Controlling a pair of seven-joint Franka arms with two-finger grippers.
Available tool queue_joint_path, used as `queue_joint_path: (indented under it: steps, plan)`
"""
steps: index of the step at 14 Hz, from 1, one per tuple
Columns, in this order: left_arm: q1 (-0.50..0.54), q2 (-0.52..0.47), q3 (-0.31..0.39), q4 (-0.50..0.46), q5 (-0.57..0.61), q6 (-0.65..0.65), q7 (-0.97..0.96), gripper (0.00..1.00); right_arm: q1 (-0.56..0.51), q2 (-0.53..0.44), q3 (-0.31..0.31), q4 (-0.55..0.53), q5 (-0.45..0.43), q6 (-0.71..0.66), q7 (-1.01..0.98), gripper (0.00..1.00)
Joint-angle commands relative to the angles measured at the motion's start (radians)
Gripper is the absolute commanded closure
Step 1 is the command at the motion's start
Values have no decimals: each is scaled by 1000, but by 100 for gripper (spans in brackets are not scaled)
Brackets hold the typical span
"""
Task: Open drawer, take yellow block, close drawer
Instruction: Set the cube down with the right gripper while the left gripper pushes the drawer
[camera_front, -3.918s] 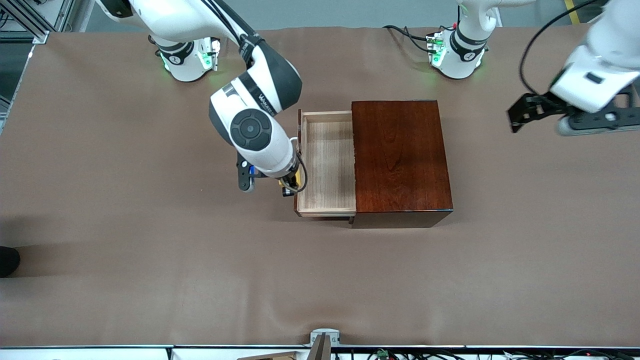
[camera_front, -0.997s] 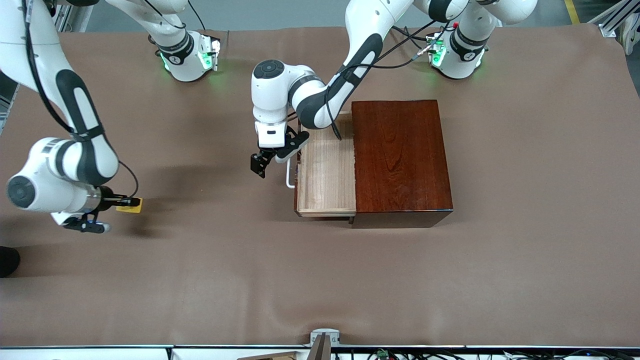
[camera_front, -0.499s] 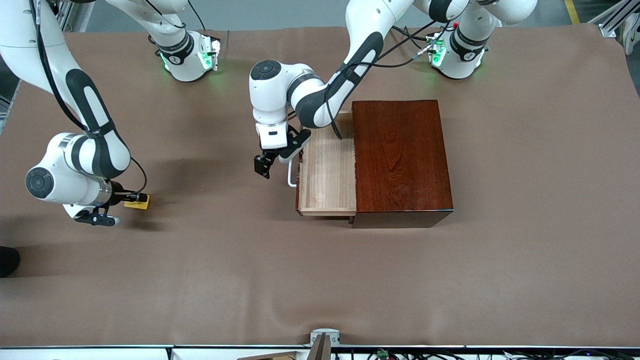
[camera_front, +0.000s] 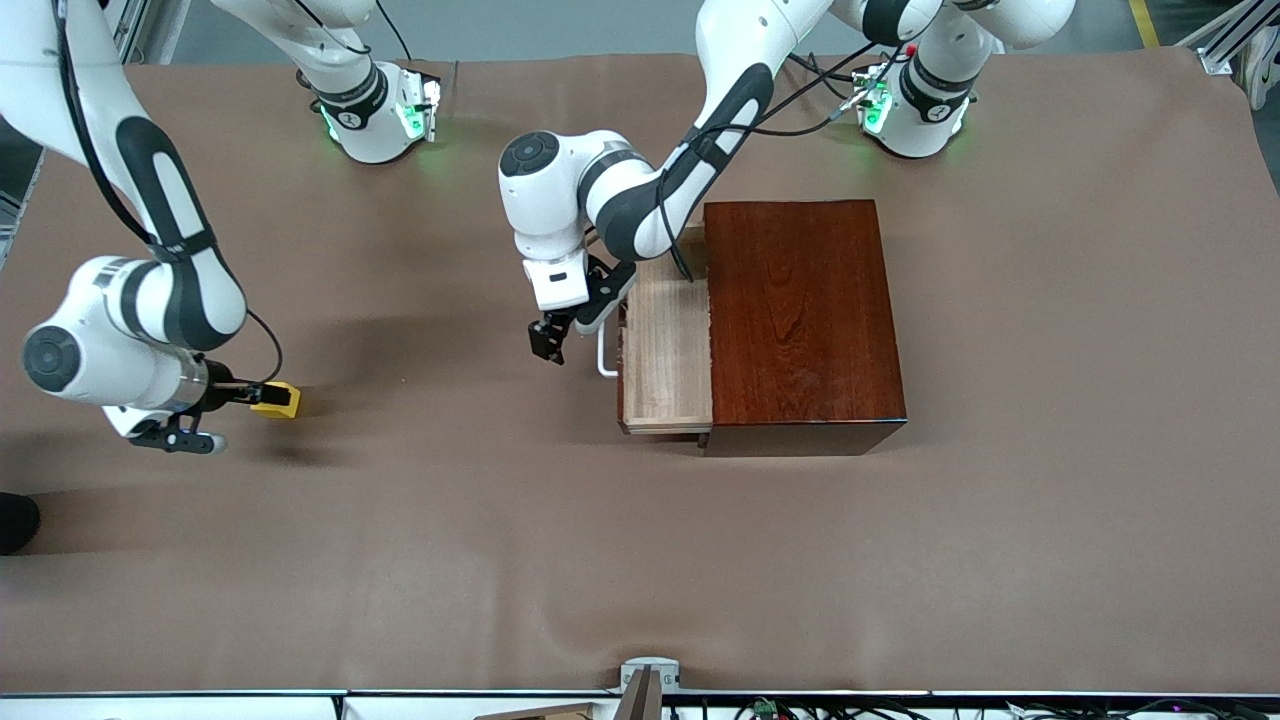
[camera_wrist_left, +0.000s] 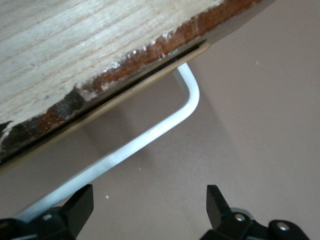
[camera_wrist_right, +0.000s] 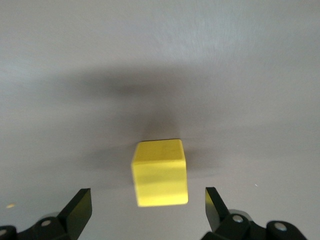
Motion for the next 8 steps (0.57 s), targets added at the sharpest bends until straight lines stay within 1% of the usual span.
queue_joint_path:
  steps: [1,3,4,5,8]
  plan:
    - [4,-16,17,-16,14,-99,22,0,3,-91,12,4,-9,-38,7,0]
    - [6,-16,19,-17,14,-144,22,0,6,-143,13,16,-5,-48,1,0]
    - [12,-18,19,-17,14,-167,22,0,18,-166,13,39,-5,-83,1,0]
    - [20,-24,19,-19,14,-191,22,0,31,-180,13,79,-3,-140,1,0]
    - [21,-32,19,-20,14,-251,22,0,49,-187,13,227,-1,-374,5,0]
